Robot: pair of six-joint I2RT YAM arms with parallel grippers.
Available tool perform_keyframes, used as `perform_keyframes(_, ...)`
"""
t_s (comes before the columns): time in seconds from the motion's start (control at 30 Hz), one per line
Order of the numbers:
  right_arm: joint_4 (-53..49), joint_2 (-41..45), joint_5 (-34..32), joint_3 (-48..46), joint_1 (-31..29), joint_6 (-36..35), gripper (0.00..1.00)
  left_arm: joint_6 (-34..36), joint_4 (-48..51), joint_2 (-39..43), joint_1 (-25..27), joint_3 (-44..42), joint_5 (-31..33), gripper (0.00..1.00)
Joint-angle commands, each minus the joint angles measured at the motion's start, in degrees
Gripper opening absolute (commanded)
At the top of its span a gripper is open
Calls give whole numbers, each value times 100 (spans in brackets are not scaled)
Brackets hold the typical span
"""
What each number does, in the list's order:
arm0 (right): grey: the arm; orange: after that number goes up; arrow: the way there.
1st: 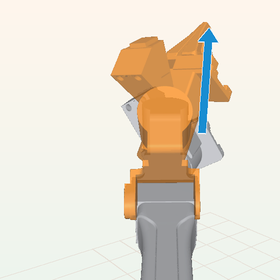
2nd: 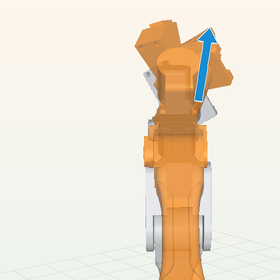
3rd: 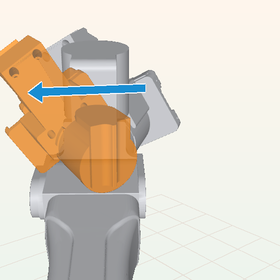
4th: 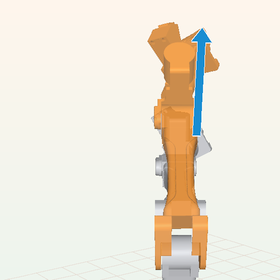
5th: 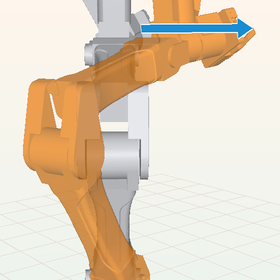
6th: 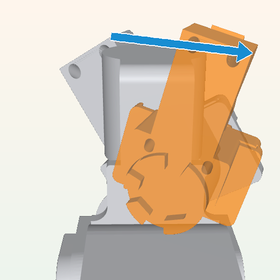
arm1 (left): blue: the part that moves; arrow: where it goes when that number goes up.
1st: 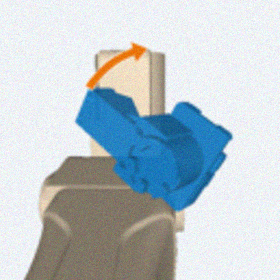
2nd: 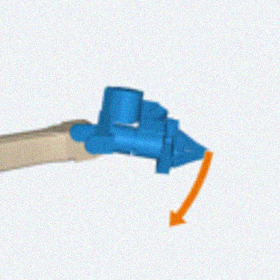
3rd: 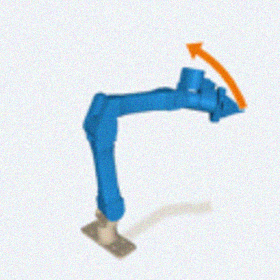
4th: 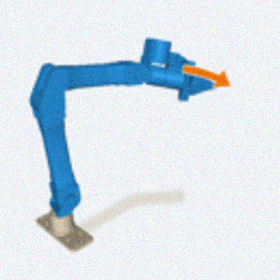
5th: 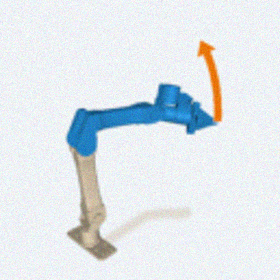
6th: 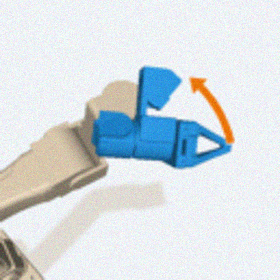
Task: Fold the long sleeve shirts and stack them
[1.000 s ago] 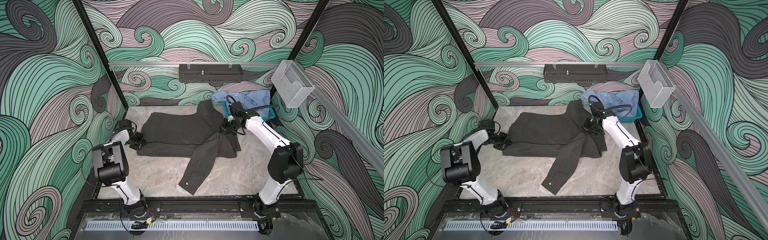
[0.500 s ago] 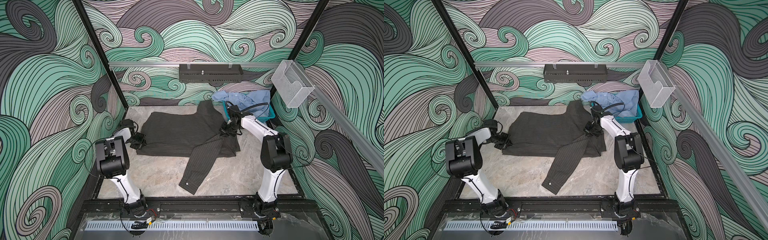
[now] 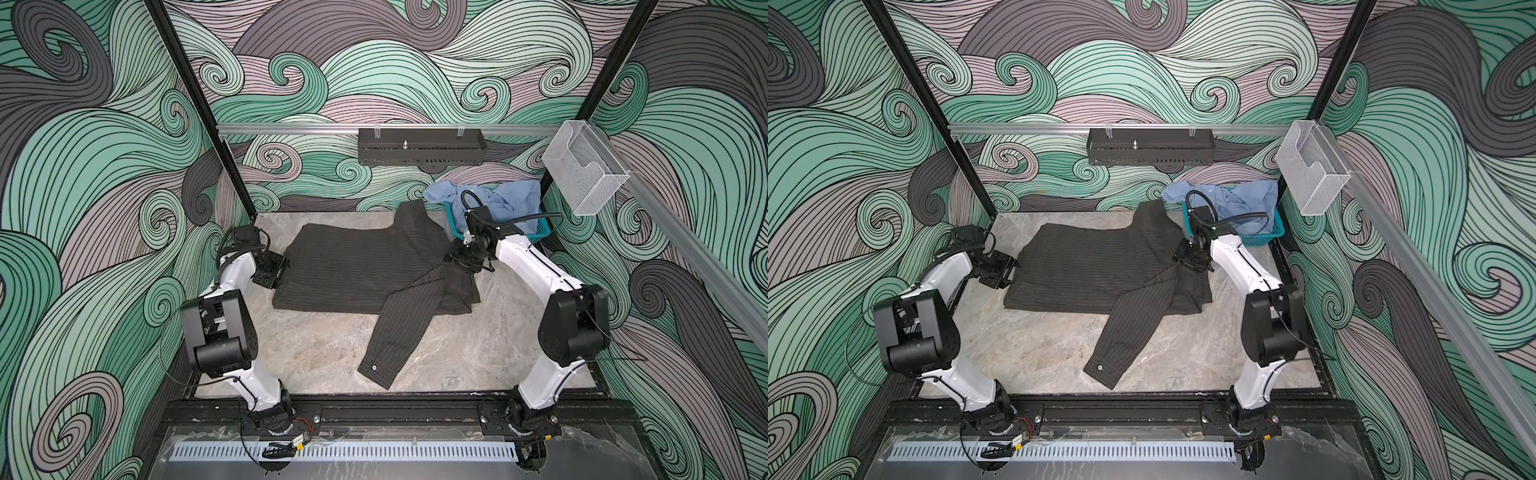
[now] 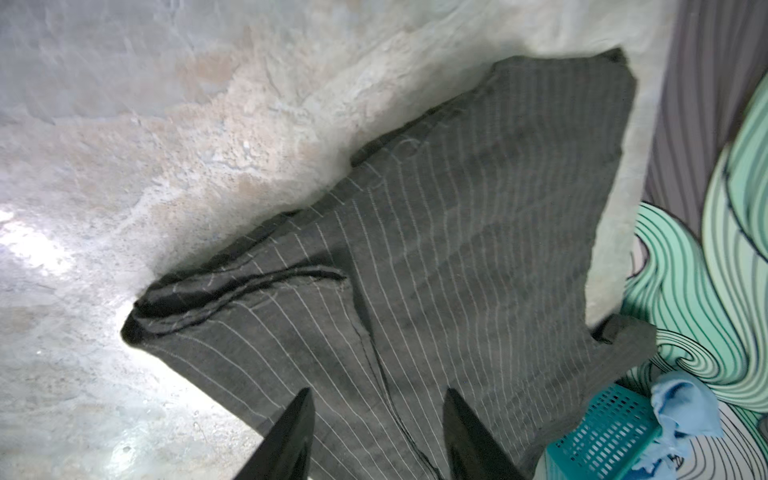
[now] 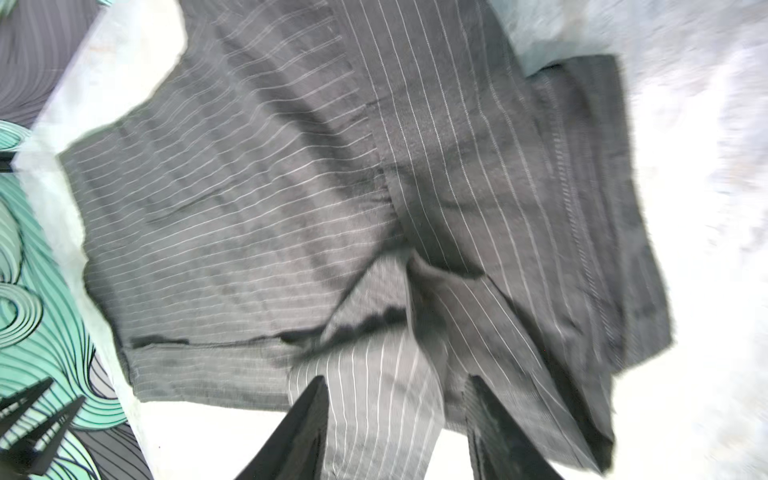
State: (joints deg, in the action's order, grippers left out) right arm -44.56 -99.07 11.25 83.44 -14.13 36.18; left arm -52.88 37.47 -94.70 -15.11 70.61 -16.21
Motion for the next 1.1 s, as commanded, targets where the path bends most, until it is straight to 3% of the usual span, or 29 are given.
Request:
perform_keyframes(0.0,-60,139,-124,-626,34,-30,51,120,28,-53,117,-337,-169,45)
perform_keyframes(0.07,157,127,21,-983,34,72,45,98,-126,-289,219,-447,-344,37)
perform_keyframes(0.23,570,-125,305,-1365,22,214,34,-17,-388,-915,481,-477,-453,33)
perform_keyframes(0.53,660,-758,179,-1595,24,152,31,-126,-357,-1495,536,-851,-290,31)
perform_keyframes(0.8,328,-287,-320,-2459,7,47,32,129,-181,-950,421,-1737,-78,33)
perform_keyframes(1.07,144,816,-641,-3634,23,-101,32,504,266,266,429,-2388,13,36)
